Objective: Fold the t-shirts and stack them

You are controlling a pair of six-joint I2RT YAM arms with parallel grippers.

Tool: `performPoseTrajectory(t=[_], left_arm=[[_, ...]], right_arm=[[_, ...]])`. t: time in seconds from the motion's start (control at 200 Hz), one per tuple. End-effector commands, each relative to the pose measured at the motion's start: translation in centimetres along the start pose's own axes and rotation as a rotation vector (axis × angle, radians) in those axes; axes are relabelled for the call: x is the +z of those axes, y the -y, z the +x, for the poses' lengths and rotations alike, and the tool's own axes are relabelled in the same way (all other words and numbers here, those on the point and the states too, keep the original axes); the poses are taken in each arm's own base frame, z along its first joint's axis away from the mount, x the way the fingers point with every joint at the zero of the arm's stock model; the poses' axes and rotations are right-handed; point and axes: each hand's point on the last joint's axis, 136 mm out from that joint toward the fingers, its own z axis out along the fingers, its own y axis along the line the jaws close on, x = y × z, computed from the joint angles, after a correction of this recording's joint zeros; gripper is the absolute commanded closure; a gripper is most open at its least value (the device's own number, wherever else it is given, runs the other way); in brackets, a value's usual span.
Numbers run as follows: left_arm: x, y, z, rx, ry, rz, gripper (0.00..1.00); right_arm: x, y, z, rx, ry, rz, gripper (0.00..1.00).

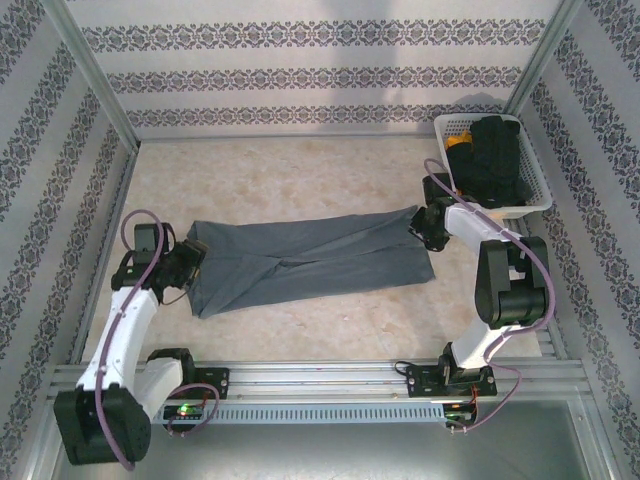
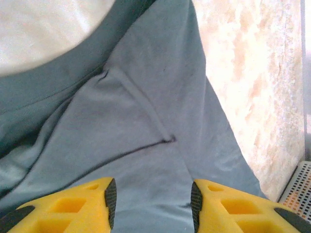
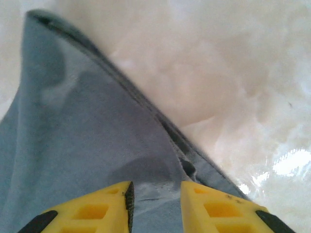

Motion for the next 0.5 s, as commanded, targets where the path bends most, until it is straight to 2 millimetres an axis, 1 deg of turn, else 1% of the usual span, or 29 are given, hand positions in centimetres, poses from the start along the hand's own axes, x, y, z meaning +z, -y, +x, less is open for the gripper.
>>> performPoseTrajectory(t=[0.0, 0.08, 0.16, 0.245, 0.315, 0.41, 0.495], left_arm=[[0.9, 2.9, -2.1, 0.064, 0.054, 0.062, 0.55], [2.2, 3.3, -3.1, 0.071, 0.065, 0.052, 0.55], [3.6, 3.1, -4.0, 0.058, 0.067, 0.041, 0.55], [4.8, 2.8, -5.2, 0.036, 0.079, 0.038, 0.55], [5.6, 2.8, -6.2, 0.022, 0.084, 0.042, 0.54], [6.4, 3.2, -7.3, 0.027, 0.082, 0.049, 0.54], [7.3, 3.1, -7.9, 0.031, 0.075, 0.033, 0.54]], right_arm=[[0.8, 0.4, 0.9, 0.204, -0.046, 0.006, 0.65], [1.2, 0.4, 1.0, 0.292, -0.061, 0.016, 0.62], [1.7, 0.5, 0.9, 0.351, -0.066, 0.031, 0.61], [2.0, 0.4, 0.8, 0.372, -0.075, 0.044, 0.61], [2.3, 0.7, 0.9, 0.393, -0.081, 0.065, 0.61], [2.7, 1.1, 0.6, 0.410, -0.069, 0.080, 0.62], [3.0, 1.3, 0.7, 0.418, -0.084, 0.092, 0.63]])
